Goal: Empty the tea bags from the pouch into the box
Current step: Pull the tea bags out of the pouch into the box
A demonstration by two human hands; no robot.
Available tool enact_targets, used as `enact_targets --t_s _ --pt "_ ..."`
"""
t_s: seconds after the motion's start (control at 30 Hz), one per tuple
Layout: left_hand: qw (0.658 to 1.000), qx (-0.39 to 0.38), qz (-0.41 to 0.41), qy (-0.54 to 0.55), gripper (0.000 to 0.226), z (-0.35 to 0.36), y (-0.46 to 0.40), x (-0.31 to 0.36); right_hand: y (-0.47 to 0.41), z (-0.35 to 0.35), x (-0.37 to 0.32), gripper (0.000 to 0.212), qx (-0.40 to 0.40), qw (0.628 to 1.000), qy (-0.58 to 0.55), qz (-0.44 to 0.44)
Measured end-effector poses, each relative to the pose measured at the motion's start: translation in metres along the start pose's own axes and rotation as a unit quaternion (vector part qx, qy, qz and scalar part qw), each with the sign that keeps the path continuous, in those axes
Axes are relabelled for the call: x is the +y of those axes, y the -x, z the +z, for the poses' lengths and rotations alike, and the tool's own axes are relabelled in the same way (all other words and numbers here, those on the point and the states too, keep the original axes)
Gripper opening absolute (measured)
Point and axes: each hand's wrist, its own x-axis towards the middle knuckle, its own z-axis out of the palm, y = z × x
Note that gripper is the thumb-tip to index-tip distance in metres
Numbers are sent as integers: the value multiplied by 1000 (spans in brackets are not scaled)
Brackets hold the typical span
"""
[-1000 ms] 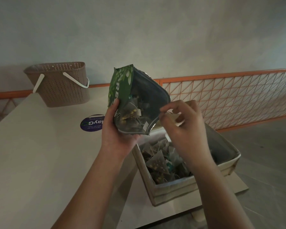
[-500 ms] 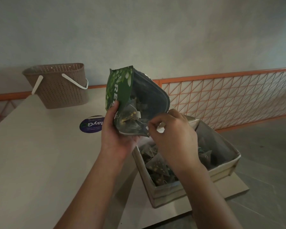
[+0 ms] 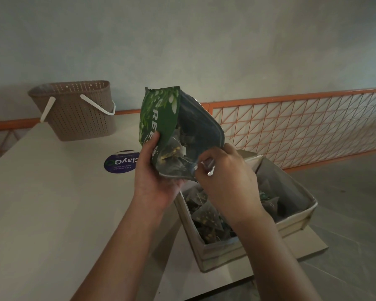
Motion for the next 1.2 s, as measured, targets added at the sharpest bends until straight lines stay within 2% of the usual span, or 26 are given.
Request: enact_targets --t_s 0.17,0.33,0.5,0.6,0.67,0.77,0.97,1.1,1.2 --pt "1000 4 -6 6 67 -2 1 -1 -1 -2 1 11 -26 1000 -10 9" --pt "1000 -7 -10 12 49 0 2 -1 -5 -1 0 14 -46 996 -64 39" --pt "1000 -8 -10 -1 71 -1 -1 1 -2 0 -2 28 -31 998 -36 37" --pt "1000 -8 -12 -3 77 -1 0 0 -1 -1 -1 18 -25 999 -21 35" --pt "1000 -8 -12 6 67 -1 -1 -1 -2 0 -1 10 -15 999 -22 36" --pt "1000 -5 -9 1 60 -2 -1 -1 -4 5 -2 10 -5 998 -36 48" --pt "1000 -1 -14 -12 61 -3 -3 0 -9 5 -1 32 34 999 -14 36" --pt "1000 -6 -14 -6 51 -4 -2 -1 -12 4 2 24 38 999 -19 30" --pt "1000 -1 -6 -5 46 -4 -2 -2 -15 6 4 20 36 996 -66 41"
